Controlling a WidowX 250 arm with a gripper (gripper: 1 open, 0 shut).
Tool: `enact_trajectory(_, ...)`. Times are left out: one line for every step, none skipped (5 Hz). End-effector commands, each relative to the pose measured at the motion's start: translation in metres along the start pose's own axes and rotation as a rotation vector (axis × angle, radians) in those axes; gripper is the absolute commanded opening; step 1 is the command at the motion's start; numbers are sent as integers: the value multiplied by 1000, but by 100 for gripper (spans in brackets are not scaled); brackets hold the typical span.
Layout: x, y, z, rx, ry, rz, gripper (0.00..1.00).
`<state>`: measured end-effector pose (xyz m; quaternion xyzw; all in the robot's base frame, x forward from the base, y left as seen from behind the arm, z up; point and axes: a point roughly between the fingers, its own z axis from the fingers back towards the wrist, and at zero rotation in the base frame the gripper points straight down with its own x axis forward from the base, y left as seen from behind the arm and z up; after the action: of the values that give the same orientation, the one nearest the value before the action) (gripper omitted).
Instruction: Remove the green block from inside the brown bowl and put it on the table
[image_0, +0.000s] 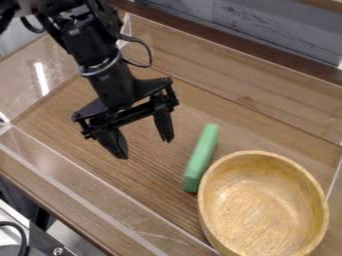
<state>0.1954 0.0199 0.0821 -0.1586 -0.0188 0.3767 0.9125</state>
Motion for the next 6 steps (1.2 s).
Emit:
enact_trajectory(9,-7,8,-31,-34,19,100)
enact_trajectory(11,-13,8,-46,-33,35,100)
enact_trajectory(13,-19,8,-61,-33,44,100)
enact_trajectory(14,-25,8,-72,-32,48,100)
enact_trajectory(15,-30,8,-82,-30,52,100)
enact_trajectory(17,-35,8,-93,-30,58,100)
